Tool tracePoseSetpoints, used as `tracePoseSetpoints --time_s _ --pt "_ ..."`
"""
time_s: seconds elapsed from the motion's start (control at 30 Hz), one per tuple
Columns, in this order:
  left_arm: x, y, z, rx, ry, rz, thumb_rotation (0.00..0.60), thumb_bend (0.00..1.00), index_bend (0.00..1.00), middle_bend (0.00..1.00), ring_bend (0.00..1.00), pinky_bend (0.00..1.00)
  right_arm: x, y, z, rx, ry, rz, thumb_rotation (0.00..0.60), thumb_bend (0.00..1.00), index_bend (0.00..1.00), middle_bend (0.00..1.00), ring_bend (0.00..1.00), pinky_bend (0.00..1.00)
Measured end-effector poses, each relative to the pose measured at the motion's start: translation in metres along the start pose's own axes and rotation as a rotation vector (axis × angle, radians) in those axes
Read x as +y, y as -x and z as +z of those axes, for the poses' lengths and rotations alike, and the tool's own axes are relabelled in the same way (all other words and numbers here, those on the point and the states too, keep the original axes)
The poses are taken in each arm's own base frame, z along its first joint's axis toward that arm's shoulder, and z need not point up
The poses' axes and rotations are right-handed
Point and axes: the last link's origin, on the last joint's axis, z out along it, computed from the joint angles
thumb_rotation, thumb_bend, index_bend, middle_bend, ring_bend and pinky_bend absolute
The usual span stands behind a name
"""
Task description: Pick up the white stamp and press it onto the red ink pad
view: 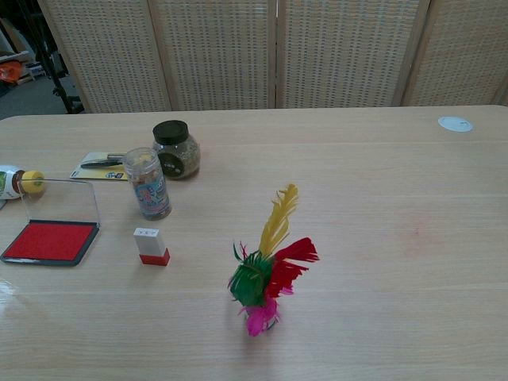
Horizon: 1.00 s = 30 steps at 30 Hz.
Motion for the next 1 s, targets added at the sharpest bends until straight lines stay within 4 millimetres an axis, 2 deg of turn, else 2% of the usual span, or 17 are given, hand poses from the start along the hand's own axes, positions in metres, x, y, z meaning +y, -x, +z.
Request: tracePoseSetpoints --time_s 0.5,0.53,0.6,0.63,0.67,0.73,0.77,0.87,1.0 --pt "0.002 0.002 0.0 -0.016 0.018 0.002 0.6 0.15 0.0 0.01 0.0 0.0 0.001 -0.001 0.001 -0.002 -0.003 0.039 0.6 0.0 0.0 0.0 0.0 0.0" --pt "0.003 0.002 0.0 -0.018 0.027 -0.001 0.6 0.15 0.0 0.1 0.06 0.02 0.0 -0.001 0.001 -0.004 -0.003 0.041 0.6 0.0 0.0 0.0 0.0 0.0" --pt "0.006 0.003 0.001 -0.02 0.054 -0.023 0.6 0.15 0.0 0.35 0.26 0.16 0.0 -0.001 0.001 -0.007 -0.004 0.045 0.6 0.0 0.0 0.0 0.0 0.0" --pt "0.007 0.003 0.002 -0.018 0.068 -0.036 0.6 0.14 0.0 0.52 0.43 0.29 0.0 -0.001 0.001 -0.008 -0.006 0.048 0.6 0.0 0.0 0.0 0.0 0.0" --pt "0.009 0.003 0.002 -0.013 0.09 -0.057 0.6 0.14 0.0 0.64 0.57 0.43 -0.001 -0.001 0.001 -0.008 -0.007 0.05 0.6 0.0 0.0 0.0 0.0 0.0" --pt "0.013 0.006 0.004 -0.01 0.123 -0.092 0.6 0.12 0.0 0.78 0.73 0.63 -0.001 -0.002 0.001 -0.005 -0.007 0.056 0.6 0.0 0.0 0.0 0.0 0.0" --pt "0.015 0.008 0.005 -0.011 0.144 -0.119 0.6 0.12 0.0 0.83 0.8 0.72 0.0 -0.003 0.001 -0.004 -0.006 0.059 0.6 0.0 0.0 0.0 0.0 0.0" --pt "0.028 0.016 0.012 -0.02 0.211 -0.184 0.6 0.11 0.0 0.95 0.93 0.87 0.001 -0.004 0.001 -0.003 -0.002 0.073 0.6 0.0 0.0 0.0 0.0 0.0" --pt "0.047 0.025 0.024 -0.058 0.277 -0.19 0.6 0.12 0.05 0.99 0.97 0.92 0.003 -0.005 0.003 -0.006 0.002 0.093 0.6 0.0 0.0 0.0 0.0 0.0"
